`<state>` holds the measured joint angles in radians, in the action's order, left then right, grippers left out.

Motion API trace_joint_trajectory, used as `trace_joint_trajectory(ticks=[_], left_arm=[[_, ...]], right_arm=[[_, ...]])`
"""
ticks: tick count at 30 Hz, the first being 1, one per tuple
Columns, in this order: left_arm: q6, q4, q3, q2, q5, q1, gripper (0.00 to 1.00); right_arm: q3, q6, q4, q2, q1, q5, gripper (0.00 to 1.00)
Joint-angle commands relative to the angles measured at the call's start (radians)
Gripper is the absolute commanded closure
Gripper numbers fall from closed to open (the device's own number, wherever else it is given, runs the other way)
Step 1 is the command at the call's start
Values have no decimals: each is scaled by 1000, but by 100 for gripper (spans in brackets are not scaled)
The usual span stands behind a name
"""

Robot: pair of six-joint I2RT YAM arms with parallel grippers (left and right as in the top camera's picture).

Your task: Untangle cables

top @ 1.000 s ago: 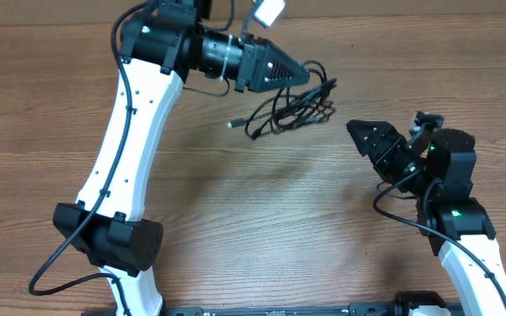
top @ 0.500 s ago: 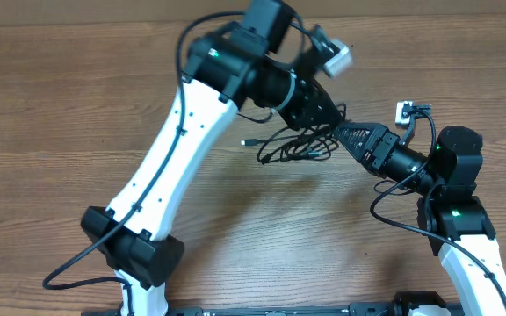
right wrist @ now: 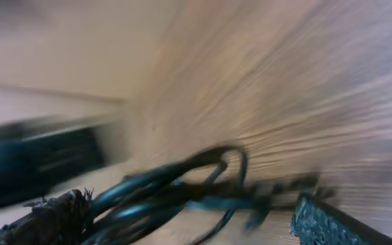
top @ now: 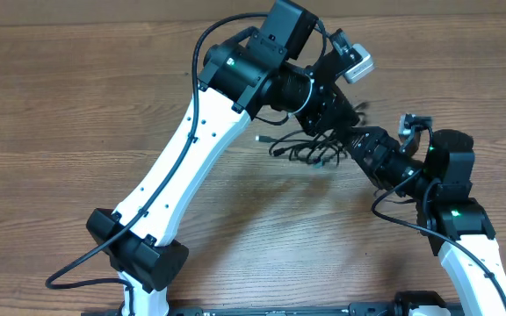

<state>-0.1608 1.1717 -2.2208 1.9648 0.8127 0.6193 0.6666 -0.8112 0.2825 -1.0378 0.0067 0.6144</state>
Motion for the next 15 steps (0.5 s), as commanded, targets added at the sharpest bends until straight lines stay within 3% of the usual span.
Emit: trace_joint_trajectory(ticks=[1,11,15], left_arm=[[-18,-11,-26,-13,82,-29,96],[19,-14,-26,-13,87,-111,96],[27,-21,-26,-13,160,-137,96]], right_arm=[[5,6,34,3,-2,-152,5],[5,6,46,3,-2,-185,5],[5,12,38,3,-2,-185,5]])
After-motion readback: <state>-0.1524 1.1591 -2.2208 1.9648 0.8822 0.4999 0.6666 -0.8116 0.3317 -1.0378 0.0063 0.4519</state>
